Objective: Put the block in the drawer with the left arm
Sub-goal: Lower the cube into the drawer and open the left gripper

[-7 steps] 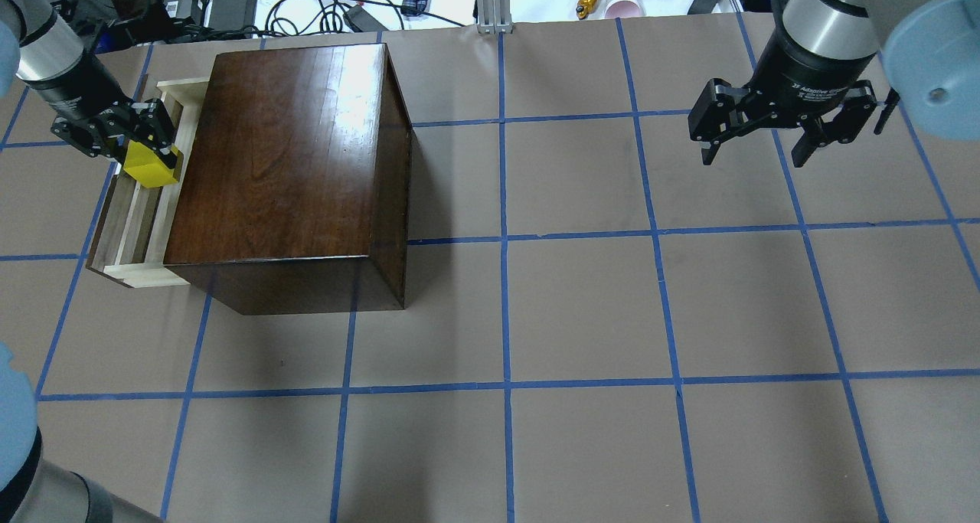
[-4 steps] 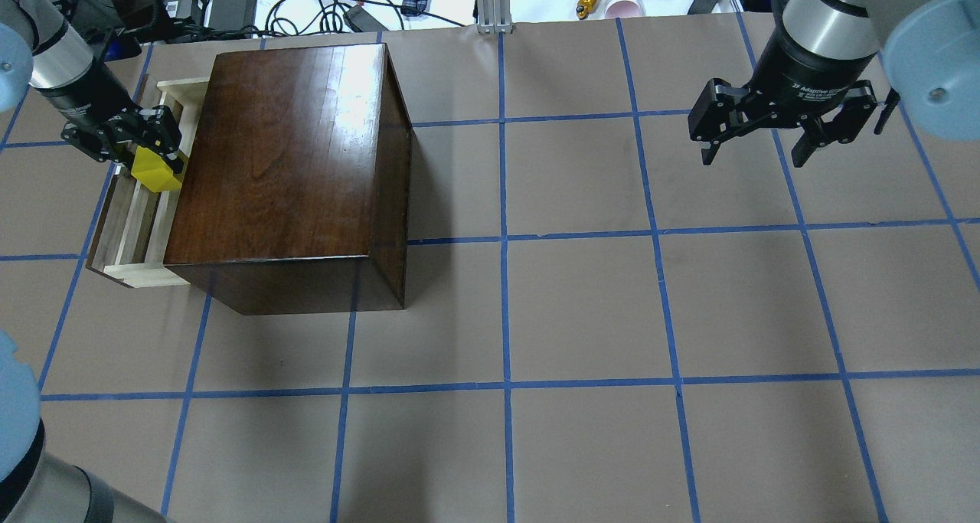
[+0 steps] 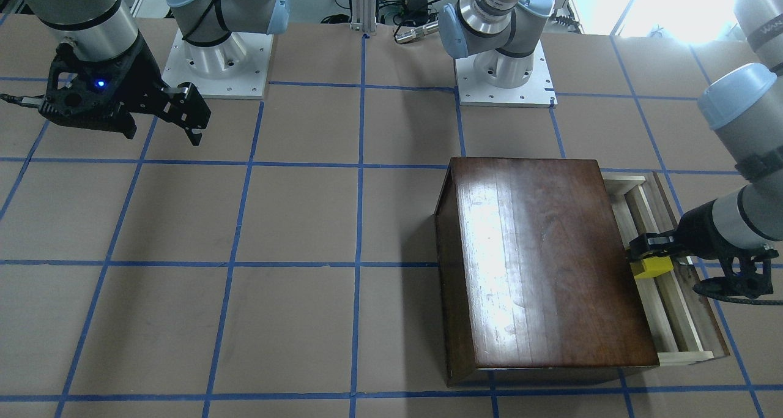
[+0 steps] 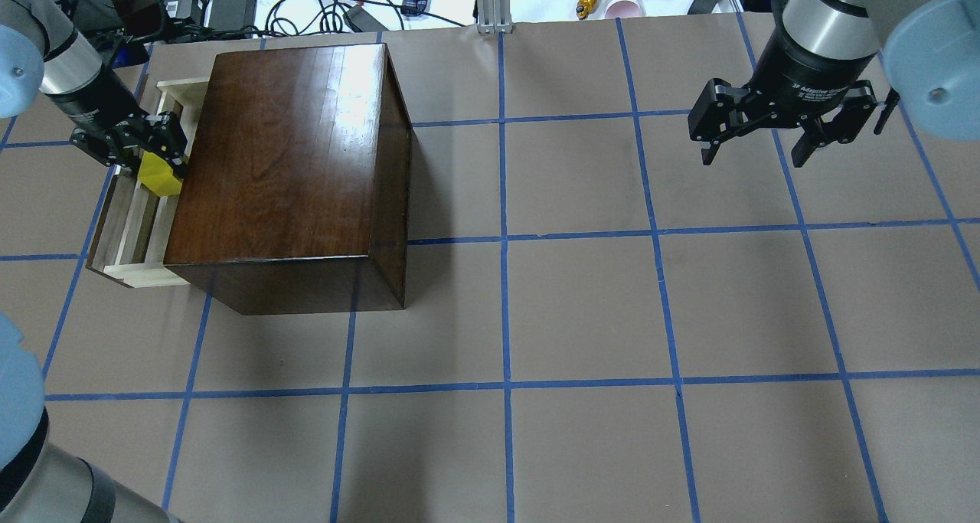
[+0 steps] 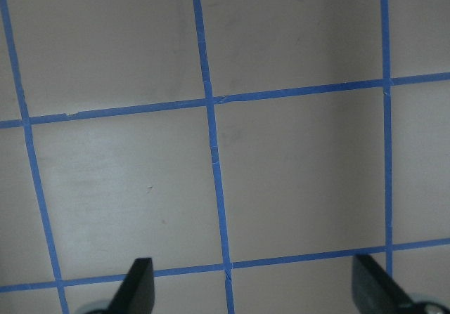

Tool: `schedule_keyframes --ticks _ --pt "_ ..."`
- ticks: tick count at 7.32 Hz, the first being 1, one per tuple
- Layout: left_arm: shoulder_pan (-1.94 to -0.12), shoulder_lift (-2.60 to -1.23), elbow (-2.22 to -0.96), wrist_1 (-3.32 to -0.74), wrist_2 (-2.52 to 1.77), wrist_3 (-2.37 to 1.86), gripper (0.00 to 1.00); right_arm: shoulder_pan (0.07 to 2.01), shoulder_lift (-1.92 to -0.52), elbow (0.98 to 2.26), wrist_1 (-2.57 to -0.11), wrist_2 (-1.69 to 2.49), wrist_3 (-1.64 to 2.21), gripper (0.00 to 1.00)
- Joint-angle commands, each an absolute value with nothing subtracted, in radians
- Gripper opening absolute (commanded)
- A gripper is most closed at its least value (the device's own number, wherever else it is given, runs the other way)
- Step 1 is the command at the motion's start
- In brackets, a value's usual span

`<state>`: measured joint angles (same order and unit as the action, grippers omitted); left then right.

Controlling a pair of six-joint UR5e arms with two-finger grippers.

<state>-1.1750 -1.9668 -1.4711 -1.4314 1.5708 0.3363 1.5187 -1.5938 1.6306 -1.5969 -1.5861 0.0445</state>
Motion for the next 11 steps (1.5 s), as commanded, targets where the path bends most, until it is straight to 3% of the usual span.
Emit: schedule_keyframes --ticks 1,7,11 --pt "-1.175 -1.97 -1.471 -1.431 1.553 0.338 0.99 1.519 -1.594 1.631 -1.597 -1.586 0.044 1.0" --pt "-1.173 -1.904 -1.456 -1.454 1.543 0.342 1.0 1.519 -1.594 1.631 -1.597 -1.586 0.044 1.0" --pt "-1.184 -1.775 -1.456 -1.557 1.542 0.328 1.0 1.519 -1.594 1.631 -1.597 -1.586 0.044 1.0"
